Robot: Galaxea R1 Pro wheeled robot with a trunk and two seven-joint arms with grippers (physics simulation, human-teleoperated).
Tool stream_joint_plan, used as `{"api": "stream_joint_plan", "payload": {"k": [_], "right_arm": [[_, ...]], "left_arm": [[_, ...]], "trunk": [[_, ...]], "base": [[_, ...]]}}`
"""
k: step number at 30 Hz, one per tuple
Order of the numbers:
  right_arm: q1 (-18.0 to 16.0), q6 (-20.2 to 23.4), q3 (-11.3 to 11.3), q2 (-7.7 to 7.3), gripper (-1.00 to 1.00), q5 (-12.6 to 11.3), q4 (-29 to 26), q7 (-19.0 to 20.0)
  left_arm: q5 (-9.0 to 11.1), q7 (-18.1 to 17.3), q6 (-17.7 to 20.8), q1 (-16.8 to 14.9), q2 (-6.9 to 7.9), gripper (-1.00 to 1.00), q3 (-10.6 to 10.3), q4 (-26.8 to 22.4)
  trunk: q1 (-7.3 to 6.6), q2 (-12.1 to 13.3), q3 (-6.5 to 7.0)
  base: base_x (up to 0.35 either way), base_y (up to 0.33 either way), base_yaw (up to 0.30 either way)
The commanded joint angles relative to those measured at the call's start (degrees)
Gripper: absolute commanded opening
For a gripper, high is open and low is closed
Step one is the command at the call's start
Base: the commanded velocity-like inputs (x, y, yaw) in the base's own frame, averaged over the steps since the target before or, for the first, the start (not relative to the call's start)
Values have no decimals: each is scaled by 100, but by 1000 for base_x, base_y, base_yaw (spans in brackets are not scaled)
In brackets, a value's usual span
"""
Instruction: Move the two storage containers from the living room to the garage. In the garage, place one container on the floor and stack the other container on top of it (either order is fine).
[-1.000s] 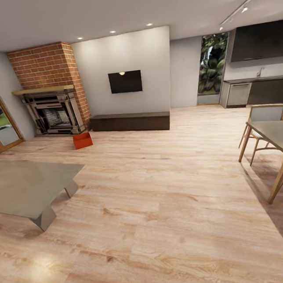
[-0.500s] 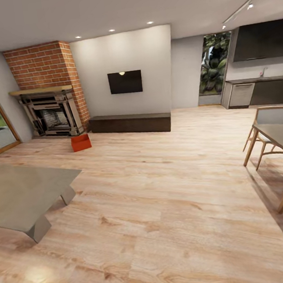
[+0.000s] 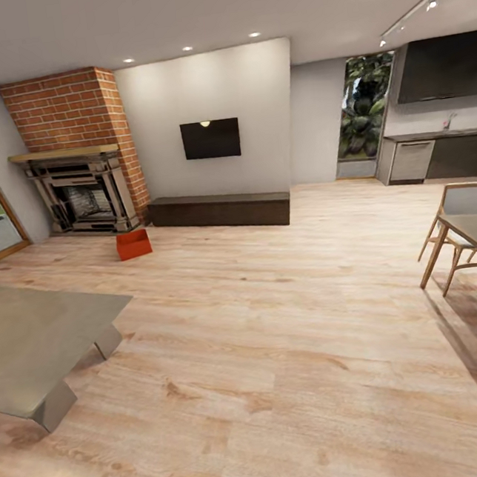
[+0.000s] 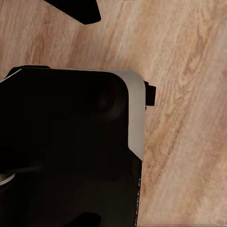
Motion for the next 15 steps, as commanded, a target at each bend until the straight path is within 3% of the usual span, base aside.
{"api": "stream_joint_plan", "payload": {"k": [1, 15], "right_arm": [[-5, -22, 48, 4, 100, -51, 9, -11], [-5, -22, 48, 4, 100, -51, 9, -11]], "left_arm": [[59, -22, -16, -4, 1, 100, -9, 7], [51, -25, -19, -4, -3, 100, -10, 7]], "trunk": [[4, -4, -7], [4, -4, -7]], "base": [[322, 0, 0], [322, 0, 0]]}}
